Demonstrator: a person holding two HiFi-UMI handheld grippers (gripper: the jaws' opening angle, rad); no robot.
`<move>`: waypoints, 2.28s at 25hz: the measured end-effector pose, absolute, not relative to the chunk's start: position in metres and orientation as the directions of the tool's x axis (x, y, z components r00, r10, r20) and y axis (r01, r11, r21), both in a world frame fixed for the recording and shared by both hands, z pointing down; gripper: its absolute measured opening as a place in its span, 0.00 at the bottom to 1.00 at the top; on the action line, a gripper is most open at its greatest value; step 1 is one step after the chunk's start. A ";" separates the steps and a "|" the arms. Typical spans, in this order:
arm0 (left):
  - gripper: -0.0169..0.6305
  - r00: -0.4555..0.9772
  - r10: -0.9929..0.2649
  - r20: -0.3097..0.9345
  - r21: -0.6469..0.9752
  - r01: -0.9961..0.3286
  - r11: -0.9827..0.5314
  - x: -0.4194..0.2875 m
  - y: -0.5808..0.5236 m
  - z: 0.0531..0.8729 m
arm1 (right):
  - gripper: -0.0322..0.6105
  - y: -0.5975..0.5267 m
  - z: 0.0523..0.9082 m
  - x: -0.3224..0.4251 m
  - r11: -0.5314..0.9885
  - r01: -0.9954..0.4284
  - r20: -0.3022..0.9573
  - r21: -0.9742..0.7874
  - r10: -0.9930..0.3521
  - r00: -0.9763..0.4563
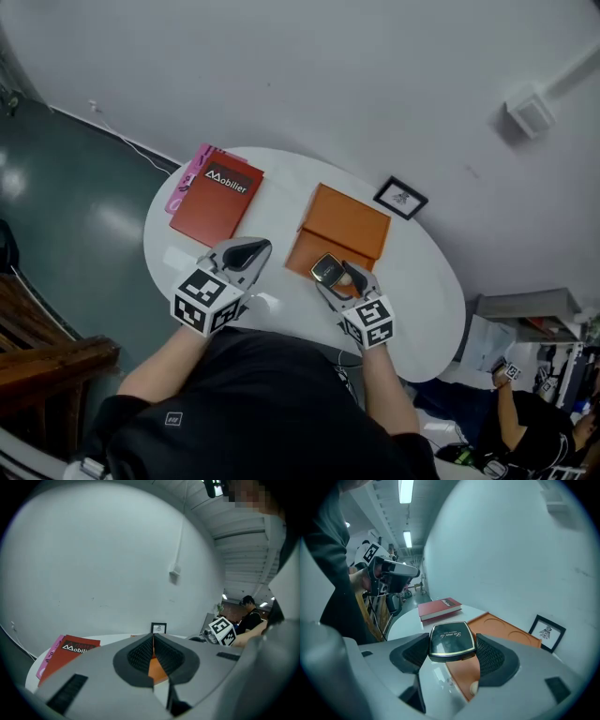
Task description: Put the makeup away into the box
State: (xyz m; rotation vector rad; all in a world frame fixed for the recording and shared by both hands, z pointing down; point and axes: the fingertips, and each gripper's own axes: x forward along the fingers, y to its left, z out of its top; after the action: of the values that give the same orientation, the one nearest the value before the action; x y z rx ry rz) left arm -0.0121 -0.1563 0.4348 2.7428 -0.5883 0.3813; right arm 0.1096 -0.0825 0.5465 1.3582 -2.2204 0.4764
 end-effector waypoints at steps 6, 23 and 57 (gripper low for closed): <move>0.05 0.856 -0.389 0.341 0.223 -0.476 -0.851 0.049 -0.123 0.435 | 0.48 -0.063 0.552 0.169 0.451 -0.885 0.540 -0.115 -0.719 -0.437; 0.05 0.803 -0.427 0.416 0.218 -0.544 -0.810 0.051 -0.134 0.446 | 0.48 -0.111 0.591 0.147 0.550 -0.824 0.629 -0.140 -0.593 -0.503; 0.05 0.786 -0.432 0.441 0.313 -0.586 -0.747 -0.011 -0.142 0.479 | 0.48 -0.138 0.685 0.110 0.578 -0.804 0.835 -0.140 -0.368 -0.410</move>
State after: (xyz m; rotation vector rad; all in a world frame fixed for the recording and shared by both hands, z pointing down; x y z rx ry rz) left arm -0.0114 -0.1417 0.4785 2.5369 -0.7658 0.4780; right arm 0.1103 -0.1377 0.6854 0.9350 -2.0095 0.6921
